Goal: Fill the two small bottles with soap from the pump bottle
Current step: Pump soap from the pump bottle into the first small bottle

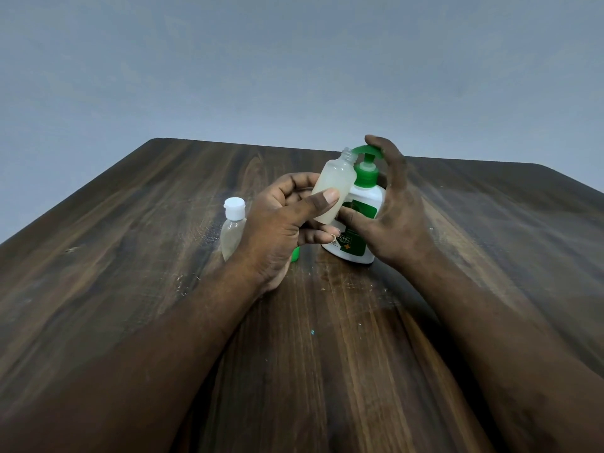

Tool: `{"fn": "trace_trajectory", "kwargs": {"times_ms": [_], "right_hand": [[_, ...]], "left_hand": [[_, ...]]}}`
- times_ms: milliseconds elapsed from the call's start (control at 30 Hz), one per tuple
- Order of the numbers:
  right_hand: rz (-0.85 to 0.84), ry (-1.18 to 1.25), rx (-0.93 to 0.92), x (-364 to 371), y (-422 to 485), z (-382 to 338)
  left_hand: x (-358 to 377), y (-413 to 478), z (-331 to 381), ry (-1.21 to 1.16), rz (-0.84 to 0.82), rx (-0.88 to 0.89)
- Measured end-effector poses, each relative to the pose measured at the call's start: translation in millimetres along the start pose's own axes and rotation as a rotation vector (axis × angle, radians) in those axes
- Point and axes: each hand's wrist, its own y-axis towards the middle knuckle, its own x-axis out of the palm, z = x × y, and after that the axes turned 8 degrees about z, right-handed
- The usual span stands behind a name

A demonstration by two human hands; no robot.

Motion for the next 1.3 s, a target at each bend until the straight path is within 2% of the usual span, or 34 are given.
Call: {"fn": "trace_trajectory", "kwargs": {"times_ms": [1300], "right_hand": [[0.027,0.033,0.023,1.6,-1.0,-1.2]], "left_hand": [[2.1,-1.8,-0.6,0.022,-0.009,-0.008]]}}
